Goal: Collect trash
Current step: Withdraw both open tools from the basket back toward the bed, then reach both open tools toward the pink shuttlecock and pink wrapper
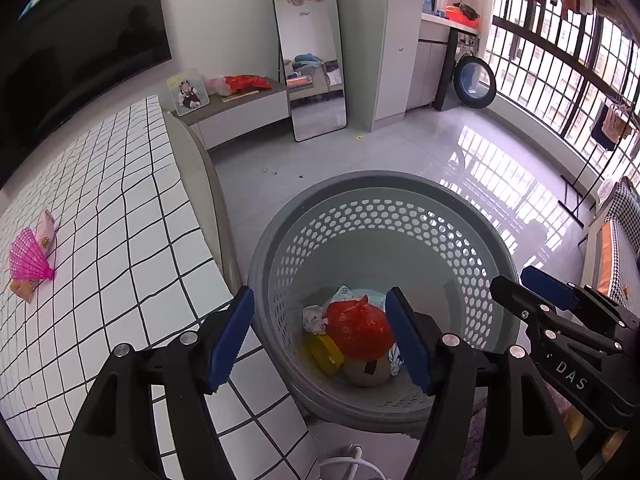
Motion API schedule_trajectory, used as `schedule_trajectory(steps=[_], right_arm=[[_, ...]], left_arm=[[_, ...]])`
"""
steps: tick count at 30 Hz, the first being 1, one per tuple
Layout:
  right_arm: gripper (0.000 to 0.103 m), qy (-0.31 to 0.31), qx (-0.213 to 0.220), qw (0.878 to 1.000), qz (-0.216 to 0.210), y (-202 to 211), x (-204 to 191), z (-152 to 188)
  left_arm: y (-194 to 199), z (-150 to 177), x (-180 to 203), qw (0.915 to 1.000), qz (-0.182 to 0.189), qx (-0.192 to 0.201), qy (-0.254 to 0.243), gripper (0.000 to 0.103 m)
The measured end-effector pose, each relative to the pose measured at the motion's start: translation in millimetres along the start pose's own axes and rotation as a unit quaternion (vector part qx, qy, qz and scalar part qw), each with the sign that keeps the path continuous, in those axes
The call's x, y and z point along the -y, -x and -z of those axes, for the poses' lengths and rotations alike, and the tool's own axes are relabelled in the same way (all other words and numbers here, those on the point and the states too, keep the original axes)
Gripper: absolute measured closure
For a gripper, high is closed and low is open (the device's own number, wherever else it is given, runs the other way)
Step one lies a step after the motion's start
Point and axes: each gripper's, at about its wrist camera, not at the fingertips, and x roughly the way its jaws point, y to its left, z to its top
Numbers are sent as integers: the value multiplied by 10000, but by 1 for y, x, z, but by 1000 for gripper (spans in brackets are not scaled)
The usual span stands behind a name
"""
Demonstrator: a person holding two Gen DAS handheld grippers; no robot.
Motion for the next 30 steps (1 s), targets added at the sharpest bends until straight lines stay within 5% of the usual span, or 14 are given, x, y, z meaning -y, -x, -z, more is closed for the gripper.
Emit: schedule_trajectory(steps=[16,30], right_arm=[[46,197,67,9998,-63,14,-32,3],[41,804,91,9951,-570,8,-126,0]], left_arm=[[27,10,-35,9991,-187,248,276,27],[68,35,-127,9923,-739,514,846,22]])
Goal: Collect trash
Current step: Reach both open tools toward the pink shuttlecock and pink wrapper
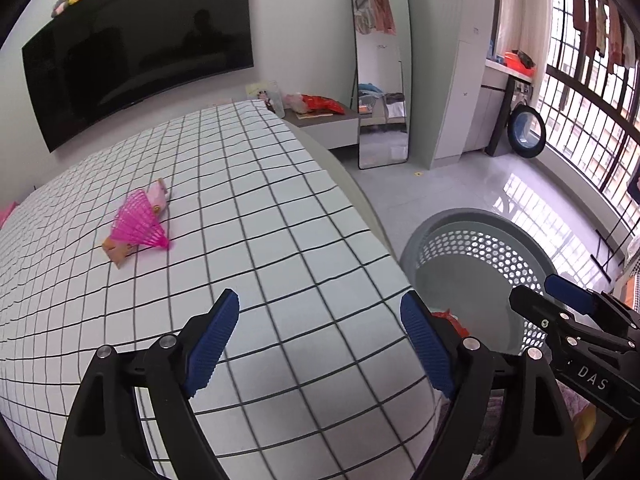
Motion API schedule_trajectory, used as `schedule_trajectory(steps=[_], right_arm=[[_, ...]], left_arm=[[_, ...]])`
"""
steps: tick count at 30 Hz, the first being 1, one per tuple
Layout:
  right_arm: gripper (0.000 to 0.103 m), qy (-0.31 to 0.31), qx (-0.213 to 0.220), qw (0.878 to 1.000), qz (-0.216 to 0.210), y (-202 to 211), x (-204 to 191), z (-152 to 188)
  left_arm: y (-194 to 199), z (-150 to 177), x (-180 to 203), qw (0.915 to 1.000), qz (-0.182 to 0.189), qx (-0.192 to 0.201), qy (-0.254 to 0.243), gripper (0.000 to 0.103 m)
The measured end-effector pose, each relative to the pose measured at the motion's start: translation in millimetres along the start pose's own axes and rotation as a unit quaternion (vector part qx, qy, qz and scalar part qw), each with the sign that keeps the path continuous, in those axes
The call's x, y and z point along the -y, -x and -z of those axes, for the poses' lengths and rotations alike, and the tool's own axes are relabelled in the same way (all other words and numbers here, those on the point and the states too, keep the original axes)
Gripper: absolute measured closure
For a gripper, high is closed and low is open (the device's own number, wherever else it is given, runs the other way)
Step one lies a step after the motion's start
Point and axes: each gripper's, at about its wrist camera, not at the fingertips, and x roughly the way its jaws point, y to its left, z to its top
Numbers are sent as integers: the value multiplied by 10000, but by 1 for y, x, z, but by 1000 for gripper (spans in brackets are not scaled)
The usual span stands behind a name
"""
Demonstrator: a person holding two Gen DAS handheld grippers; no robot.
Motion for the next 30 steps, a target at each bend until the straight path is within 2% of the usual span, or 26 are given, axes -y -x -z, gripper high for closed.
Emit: schedule_trajectory(steps=[12,18,24,30], right_arm=[[39,797,-106,9953,-549,-37,-109,-20],[39,1147,-147,9911,-666,-53,-151,-30],[39,1545,-130,9851,-746,-75,-193,-42],[39,2036,-163,9752,-852,-100,-236,-50]], left_arm=[[11,17,-112,9955,-673,52,657,21],[8,23,-161,9912,-932,47,937,21],[4,27,-201,9852,-1208,45,1211,21],[-4,29,-231,9808,-1298,17,1453,21]])
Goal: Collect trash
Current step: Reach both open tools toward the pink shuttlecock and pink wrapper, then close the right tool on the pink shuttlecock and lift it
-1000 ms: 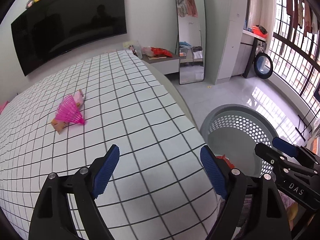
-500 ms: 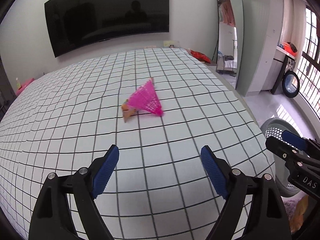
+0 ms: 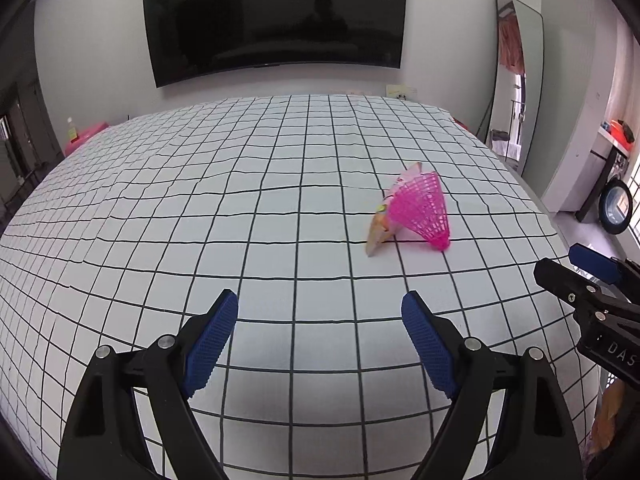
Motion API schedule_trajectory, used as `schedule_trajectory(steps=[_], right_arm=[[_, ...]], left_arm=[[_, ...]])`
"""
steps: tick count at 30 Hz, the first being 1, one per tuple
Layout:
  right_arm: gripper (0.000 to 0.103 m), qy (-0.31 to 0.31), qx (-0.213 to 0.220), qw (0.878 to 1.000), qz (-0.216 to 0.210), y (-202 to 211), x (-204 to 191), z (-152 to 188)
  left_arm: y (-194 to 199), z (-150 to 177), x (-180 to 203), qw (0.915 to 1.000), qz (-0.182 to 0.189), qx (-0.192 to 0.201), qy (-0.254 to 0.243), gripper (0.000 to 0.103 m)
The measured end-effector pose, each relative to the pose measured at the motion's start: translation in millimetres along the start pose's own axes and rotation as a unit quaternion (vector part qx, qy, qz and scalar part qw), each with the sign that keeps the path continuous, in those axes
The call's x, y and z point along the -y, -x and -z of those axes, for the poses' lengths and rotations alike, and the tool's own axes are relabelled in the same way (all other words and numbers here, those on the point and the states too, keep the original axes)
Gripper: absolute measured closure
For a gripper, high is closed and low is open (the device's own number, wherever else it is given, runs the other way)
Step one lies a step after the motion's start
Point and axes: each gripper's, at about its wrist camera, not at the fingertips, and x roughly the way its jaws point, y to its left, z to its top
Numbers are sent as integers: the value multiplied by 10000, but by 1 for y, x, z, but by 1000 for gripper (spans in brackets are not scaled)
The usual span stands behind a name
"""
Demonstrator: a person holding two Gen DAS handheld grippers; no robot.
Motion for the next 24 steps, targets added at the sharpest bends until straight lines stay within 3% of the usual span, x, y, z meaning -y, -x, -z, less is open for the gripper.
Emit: schedule_trajectory(steps=[9,24], right_arm=[[39,467,-163,9987,-153,-46,-26,-23],[39,1020,-357,9939,-236,-97,-46,-34]], left_arm=[[-26,-6,-24,9996,-183,-72,221,21],[-49,-2,-36,9986,-236,-226,409,21]])
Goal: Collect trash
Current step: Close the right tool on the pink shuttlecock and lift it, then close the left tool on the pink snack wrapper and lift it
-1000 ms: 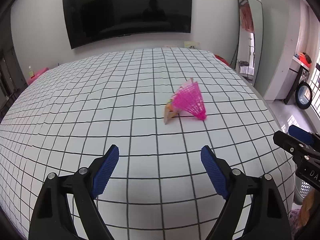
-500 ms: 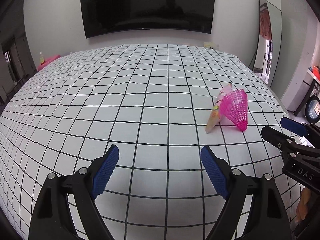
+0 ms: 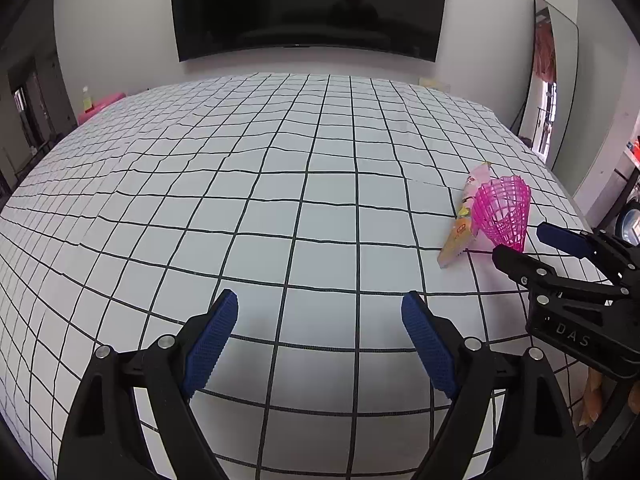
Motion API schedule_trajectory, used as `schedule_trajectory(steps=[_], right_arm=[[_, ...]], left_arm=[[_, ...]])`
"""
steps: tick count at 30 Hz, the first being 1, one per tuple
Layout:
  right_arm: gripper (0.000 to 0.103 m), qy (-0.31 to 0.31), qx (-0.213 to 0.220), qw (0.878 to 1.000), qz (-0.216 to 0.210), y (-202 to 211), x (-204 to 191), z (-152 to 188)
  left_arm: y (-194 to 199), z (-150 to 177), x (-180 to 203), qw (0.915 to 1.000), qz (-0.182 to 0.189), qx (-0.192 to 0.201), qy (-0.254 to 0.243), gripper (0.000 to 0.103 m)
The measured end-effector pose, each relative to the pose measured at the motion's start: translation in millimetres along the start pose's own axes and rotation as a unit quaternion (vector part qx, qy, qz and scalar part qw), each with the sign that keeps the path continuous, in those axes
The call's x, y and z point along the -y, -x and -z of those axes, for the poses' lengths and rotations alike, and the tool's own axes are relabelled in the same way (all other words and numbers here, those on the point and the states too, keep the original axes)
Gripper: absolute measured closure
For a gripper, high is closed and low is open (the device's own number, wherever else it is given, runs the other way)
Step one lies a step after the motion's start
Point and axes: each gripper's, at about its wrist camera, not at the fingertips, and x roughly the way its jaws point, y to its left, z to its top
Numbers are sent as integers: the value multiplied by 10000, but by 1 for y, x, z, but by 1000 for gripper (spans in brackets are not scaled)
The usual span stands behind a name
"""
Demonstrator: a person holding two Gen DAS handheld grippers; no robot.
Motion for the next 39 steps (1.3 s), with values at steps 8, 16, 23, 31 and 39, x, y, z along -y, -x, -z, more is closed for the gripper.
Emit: schedule_trajectory(steps=[8,16,23,31,39], right_arm=[[39,177,-48,9998,-43,-14,-6,-8],[66,133,-104,9998,-88,-14,-6,-6],[67,-317,-68,9993,-166,9,4,10],[67,-1034,-58,9946,-62,47,30,46],[67,-1623,-11,9867,102,86,63,86]], left_arm=[[-1,3,-3,10000,59,-23,28,21],[-2,3,-3,10000,72,-35,36,21],[5,2,4,10000,4,43,-40,21],[16,-1,24,9996,82,54,-260,21],[29,-13,53,9975,285,192,-615,17]])
